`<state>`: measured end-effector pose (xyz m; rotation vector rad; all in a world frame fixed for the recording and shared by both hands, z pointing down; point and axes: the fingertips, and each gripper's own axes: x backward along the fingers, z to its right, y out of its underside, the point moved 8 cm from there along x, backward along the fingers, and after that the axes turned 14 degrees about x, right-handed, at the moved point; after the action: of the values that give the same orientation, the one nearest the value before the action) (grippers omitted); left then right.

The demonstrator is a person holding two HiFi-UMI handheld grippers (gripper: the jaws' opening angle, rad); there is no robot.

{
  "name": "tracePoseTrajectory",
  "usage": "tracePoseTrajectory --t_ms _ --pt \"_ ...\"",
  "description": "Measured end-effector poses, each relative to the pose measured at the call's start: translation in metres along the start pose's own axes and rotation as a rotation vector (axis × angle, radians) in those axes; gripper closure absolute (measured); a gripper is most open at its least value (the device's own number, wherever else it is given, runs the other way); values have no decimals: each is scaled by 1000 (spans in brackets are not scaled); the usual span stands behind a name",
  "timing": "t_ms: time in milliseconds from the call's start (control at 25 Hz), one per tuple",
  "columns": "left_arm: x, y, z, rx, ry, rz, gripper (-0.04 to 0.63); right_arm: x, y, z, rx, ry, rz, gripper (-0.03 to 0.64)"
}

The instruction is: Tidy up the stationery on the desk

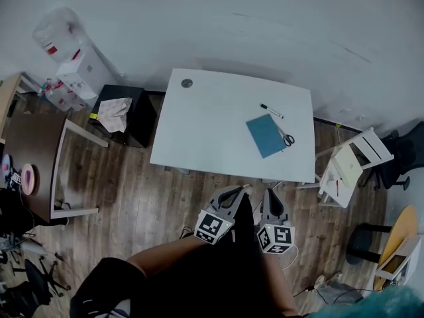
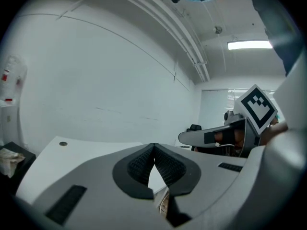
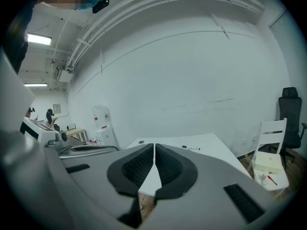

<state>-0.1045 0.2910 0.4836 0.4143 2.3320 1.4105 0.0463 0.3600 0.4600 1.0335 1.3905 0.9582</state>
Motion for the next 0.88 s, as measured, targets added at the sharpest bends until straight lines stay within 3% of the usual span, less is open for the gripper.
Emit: tracePoseTrajectory --t_ms 560,880 --pt "-119 -17 -49 26 -89 -94 588 -105 5 91 -28 -70 -44 583" --pt "-196 2 -64 77 -98 -234 588 -160 25 169 -59 -90 -92 584"
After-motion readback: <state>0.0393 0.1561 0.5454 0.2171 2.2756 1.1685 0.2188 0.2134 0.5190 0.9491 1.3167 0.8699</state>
